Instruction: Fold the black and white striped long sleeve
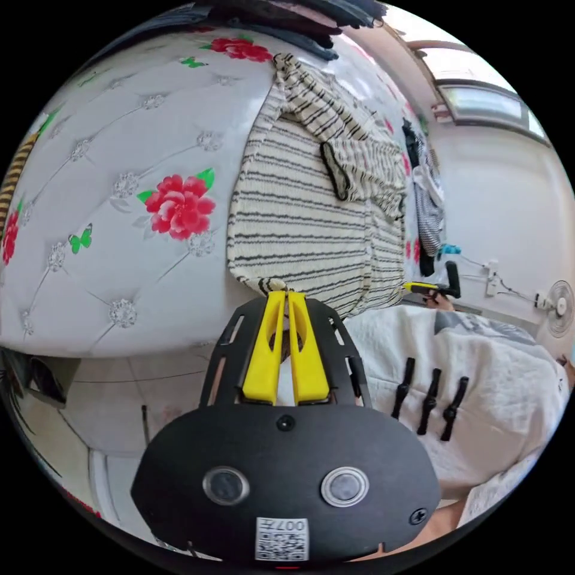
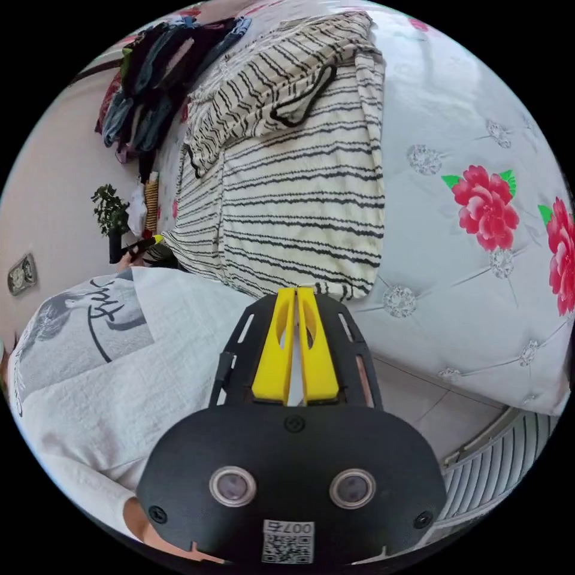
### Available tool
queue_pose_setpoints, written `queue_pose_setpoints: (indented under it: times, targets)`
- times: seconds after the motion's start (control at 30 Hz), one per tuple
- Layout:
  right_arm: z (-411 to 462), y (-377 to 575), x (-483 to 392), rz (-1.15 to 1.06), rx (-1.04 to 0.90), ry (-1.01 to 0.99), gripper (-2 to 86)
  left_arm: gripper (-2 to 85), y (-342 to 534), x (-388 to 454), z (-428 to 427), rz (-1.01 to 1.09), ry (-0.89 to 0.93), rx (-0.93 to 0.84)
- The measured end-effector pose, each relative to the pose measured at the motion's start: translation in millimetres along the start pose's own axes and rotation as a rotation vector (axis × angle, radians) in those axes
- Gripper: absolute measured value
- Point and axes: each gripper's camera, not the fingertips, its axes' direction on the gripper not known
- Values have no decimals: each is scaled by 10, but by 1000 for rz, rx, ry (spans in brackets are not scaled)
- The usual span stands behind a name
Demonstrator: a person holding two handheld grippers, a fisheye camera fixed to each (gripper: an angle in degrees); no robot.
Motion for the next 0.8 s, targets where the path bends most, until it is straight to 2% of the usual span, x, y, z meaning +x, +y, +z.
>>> queue_pose_setpoints:
  times: [0.07,0.13,0.23,0.37,0.43,0.57,0.7,0.8]
  targets:
    - [-474,-116,67,-38,170,-139,-2,-9,-258,-39,-255,32,119,86]
    - [-878,-286,94,-73,297,-194,-1,-8,-779,-70,-613,49,233,196]
    - [-1542,-684,73,-95,501,-199,1,-4,-1559,-79,-1017,-29,248,378]
    - [-2040,-1198,134,39,776,-109,17,27,-2261,-130,-1175,-223,223,604]
    - [-1978,-1375,236,118,771,-63,27,61,-2524,-131,-1053,-275,128,640]
    - [-1446,-1395,504,176,696,-76,47,77,-2683,-185,-706,-219,-4,553]
    - [-832,-1045,759,241,630,-88,67,87,-2333,-344,-284,-165,-106,451]
    - [-461,-621,978,369,602,-198,82,98,-1915,-421,-151,-204,-86,436]
